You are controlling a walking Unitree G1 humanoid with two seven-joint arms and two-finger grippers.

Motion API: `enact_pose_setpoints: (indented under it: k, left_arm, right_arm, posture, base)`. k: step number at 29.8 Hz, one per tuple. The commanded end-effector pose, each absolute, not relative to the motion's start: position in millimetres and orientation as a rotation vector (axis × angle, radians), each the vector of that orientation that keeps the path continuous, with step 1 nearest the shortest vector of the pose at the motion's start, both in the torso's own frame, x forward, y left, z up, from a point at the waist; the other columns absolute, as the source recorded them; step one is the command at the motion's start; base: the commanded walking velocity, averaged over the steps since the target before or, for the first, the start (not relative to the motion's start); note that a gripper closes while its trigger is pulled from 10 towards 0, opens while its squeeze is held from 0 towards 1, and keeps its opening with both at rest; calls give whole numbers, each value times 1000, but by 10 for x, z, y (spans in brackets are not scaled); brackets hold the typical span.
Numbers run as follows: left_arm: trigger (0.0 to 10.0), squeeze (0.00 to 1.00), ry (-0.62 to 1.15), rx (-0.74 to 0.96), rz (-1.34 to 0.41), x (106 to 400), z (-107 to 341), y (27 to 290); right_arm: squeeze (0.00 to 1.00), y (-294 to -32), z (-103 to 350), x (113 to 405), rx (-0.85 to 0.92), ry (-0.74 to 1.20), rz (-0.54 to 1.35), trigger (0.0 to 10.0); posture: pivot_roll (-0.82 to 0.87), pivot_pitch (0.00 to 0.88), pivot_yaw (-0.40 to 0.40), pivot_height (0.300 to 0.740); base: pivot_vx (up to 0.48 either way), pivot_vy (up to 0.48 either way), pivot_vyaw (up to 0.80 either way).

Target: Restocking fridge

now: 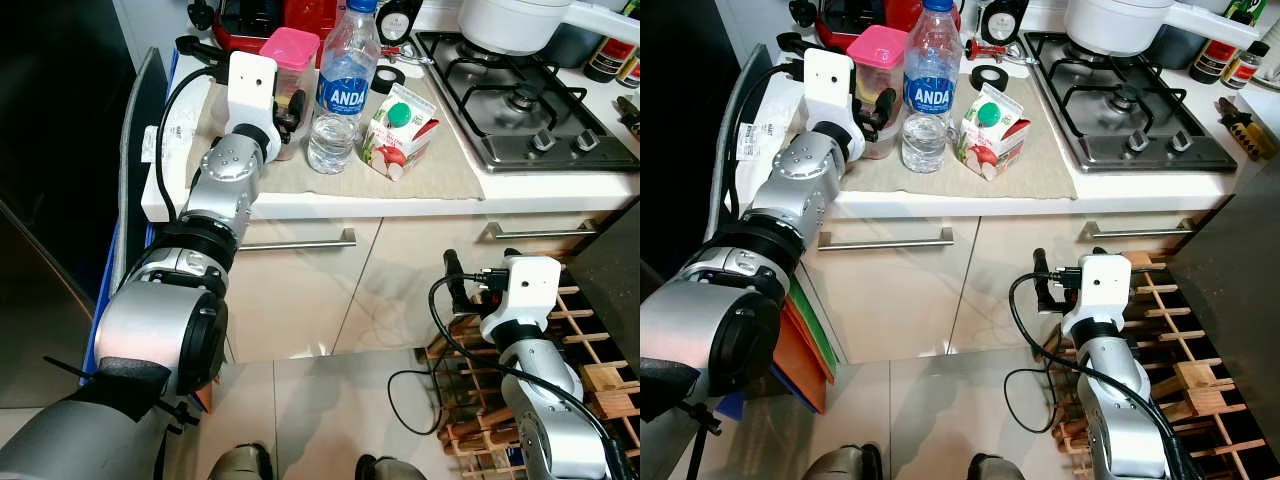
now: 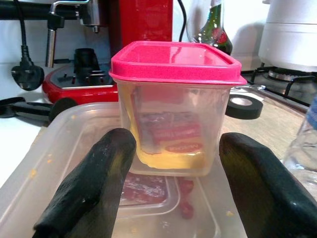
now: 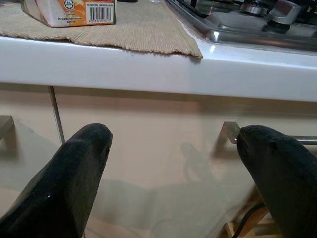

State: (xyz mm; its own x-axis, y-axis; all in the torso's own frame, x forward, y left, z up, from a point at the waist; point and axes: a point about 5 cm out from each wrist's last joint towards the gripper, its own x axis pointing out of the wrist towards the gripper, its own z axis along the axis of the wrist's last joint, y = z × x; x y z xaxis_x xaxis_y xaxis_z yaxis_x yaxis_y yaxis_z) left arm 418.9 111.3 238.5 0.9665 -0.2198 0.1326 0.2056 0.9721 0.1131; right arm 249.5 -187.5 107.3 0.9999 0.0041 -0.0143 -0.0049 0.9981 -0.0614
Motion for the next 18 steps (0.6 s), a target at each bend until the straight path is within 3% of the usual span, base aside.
enact_pose_setpoints:
  k: [1, 3, 4, 15, 16, 17, 18]
  left_arm:
    - [10000, 0, -111, 108, -238, 4190, 2341, 1042]
    - [10000, 0, -109, 94, -240, 4189, 2335, 1038]
    - [10000, 1000, -104, 97, -237, 4190, 2328, 1038]
    - [10000, 1000, -85, 121, -206, 4201, 2315, 1074]
    - [10000, 643, -80, 117, -213, 4201, 2313, 1059]
    - [10000, 643, -80, 117, -213, 4201, 2313, 1059]
    - [10000, 0, -75, 115, -205, 4202, 2309, 1031]
  right_arm:
    - [0, -1905, 1092, 2495, -74, 15, 9, 10000]
    - [0, -1903, 1091, 2497, -74, 15, 9, 10000]
    - [0, -1901, 1093, 2500, -74, 14, 10, 10000]
    - [0, -1887, 1076, 2513, -74, 19, 18, 10000]
    - [0, -1887, 1079, 2518, -73, 18, 18, 10000]
    - [0, -1887, 1079, 2518, -73, 18, 18, 10000]
    - [0, -1885, 1081, 2519, -74, 17, 20, 10000]
  posture:
    - [-73, 99, -68, 740]
    - [-73, 98, -68, 740]
    - [-73, 98, -68, 740]
    - [-67, 81, -68, 740]
    - [-68, 81, -68, 740]
    - [-68, 81, -68, 740]
    - [-67, 83, -68, 740]
  base:
    - [0, 0, 0]
    - [0, 0, 0]
    - [0, 0, 0]
    - [0, 0, 0]
    - [0, 0, 0]
    - [0, 0, 0]
    - [0, 0, 0]
